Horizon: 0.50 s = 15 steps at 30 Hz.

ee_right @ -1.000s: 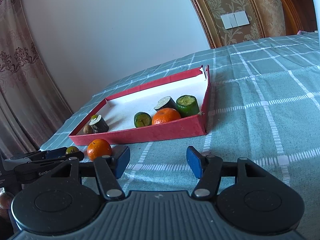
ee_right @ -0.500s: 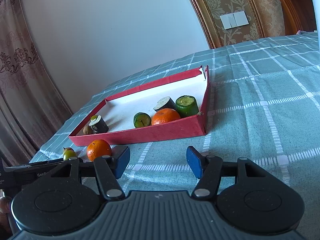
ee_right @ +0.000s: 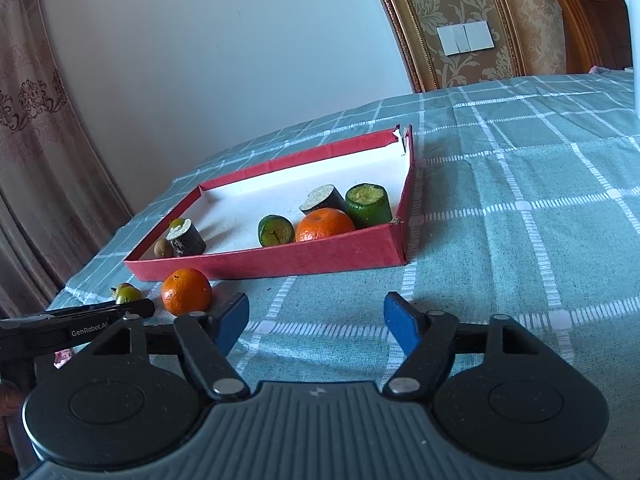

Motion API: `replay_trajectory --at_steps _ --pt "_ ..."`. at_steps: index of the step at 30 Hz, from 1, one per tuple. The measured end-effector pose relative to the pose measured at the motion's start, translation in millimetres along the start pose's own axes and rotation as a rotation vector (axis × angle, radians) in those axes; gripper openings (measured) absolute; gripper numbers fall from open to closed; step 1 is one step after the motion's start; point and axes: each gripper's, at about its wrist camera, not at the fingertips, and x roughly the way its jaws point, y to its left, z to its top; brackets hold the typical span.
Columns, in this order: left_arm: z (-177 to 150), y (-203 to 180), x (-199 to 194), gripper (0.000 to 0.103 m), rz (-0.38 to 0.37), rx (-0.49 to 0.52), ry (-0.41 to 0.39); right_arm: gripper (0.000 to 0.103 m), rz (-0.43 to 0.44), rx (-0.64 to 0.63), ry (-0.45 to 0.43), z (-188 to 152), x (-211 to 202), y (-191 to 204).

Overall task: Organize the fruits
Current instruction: 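Reach the left gripper to the loose green tomato and close on it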

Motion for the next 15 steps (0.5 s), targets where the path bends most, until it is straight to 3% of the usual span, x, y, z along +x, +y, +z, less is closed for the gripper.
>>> replay_trajectory --at_steps 6,13,14,15 --pt "-0.1 1.0 -0.2 0.031 -0.005 -0.005 0.0 0.078 -0.088 -0.059 0.029 -0.4 5.7 10.9" --pt "-0.2 2.4 -0.4 0.031 -0.008 -0.008 -0.001 0.079 -0.219 -0.215 0.083 -4.3 18.1 35.8" --pt "-0.3 2.4 -0.5 0.031 -0.008 -0.009 -0.001 0.081 -0.235 -0.236 0.09 -5.2 20.2 39.1" --pt "-0.4 2.5 -0.6 0.031 -0.008 -0.01 -0.001 0.093 -0.264 -0.247 0.098 -5.5 22.1 41.2"
